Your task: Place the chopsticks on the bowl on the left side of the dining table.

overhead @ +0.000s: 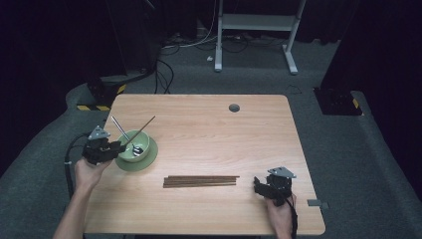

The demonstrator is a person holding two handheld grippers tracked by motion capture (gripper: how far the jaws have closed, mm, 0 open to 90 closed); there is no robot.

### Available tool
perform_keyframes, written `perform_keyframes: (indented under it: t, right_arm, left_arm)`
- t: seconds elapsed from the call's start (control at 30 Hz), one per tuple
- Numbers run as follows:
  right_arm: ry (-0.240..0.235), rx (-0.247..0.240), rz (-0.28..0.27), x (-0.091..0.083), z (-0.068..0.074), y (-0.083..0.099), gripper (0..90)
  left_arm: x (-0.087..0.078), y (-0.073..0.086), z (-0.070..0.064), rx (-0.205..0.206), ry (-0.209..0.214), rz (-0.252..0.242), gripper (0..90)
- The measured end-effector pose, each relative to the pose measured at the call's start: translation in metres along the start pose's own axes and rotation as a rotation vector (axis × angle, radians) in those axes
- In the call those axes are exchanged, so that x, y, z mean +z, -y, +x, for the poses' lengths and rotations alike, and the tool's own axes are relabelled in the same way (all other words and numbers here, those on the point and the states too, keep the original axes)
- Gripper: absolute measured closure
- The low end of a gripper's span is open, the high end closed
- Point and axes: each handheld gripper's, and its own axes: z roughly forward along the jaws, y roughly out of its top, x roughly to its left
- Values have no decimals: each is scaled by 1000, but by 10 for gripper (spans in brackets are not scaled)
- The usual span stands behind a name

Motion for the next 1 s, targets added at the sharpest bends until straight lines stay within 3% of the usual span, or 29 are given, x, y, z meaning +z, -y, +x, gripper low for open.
perform_keyframes:
  t: [1.0]
  right_arm:
    - [0,0,0,0,0,0,203]
  left_arm:
    - [1,-8,-20,-58,-41,-27,510]
